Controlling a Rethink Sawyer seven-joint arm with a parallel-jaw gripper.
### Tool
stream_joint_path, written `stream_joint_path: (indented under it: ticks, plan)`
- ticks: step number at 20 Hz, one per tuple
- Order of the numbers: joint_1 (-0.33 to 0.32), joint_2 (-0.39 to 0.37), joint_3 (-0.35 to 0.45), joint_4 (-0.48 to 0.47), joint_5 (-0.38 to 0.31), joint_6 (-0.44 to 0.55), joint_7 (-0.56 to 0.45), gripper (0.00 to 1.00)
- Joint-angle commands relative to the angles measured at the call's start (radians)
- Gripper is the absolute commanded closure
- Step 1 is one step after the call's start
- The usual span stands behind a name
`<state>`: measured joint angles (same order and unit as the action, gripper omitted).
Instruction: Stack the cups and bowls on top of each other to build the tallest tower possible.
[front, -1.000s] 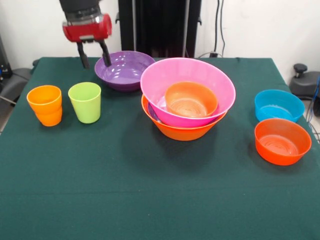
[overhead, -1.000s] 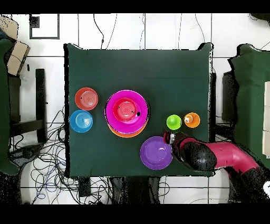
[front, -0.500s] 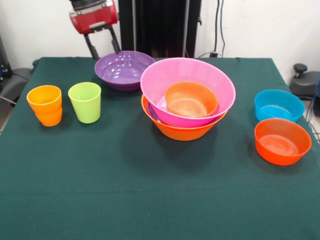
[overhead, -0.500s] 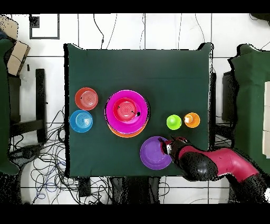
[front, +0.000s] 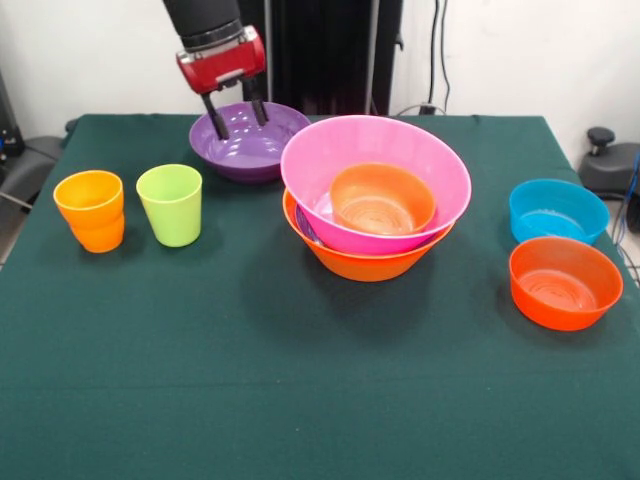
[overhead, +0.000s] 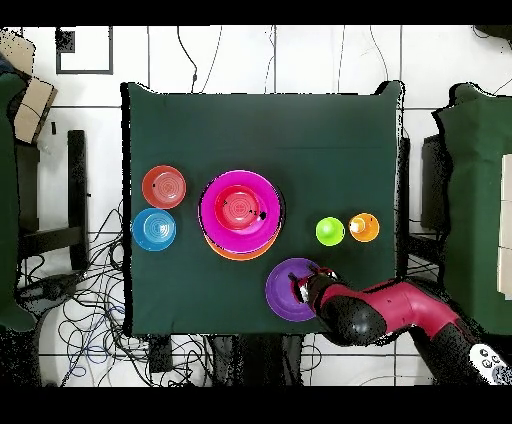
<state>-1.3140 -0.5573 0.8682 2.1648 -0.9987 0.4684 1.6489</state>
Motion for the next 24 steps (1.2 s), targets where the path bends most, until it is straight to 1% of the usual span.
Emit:
stream_joint_path:
  ticks: [1, 3, 6, 7, 11, 13, 14, 15, 19, 22, 24]
  plan:
    - [0.063, 0.016, -0.163, -0.02, -0.157, -0.092, 0.081, 0.0]
    - [0.041, 0.022, -0.162, -0.014, -0.138, -0.091, 0.051, 0.0]
    - [0.02, -0.002, -0.146, 0.012, -0.088, -0.075, 0.021, 0.0]
    - [0.016, -0.021, -0.137, 0.024, -0.068, -0.07, 0.016, 0.0]
    - [0.022, -0.049, -0.136, 0.032, -0.033, -0.044, 0.02, 0.0]
    - [0.011, -0.089, -0.114, 0.054, 0.005, -0.026, 0.01, 0.0]
    - [0.007, -0.09, -0.11, 0.054, 0.014, -0.022, 0.003, 0.0]
    - [0.005, -0.081, -0.112, 0.05, 0.016, -0.022, -0.001, 0.0]
    - [0.023, -0.046, -0.152, 0.022, -0.02, -0.053, 0.017, 0.0]
    - [0.028, -0.044, -0.161, 0.009, -0.009, -0.045, 0.02, 0.0]
    - [0.043, -0.054, -0.17, 0.002, -0.005, -0.052, 0.042, 0.0]
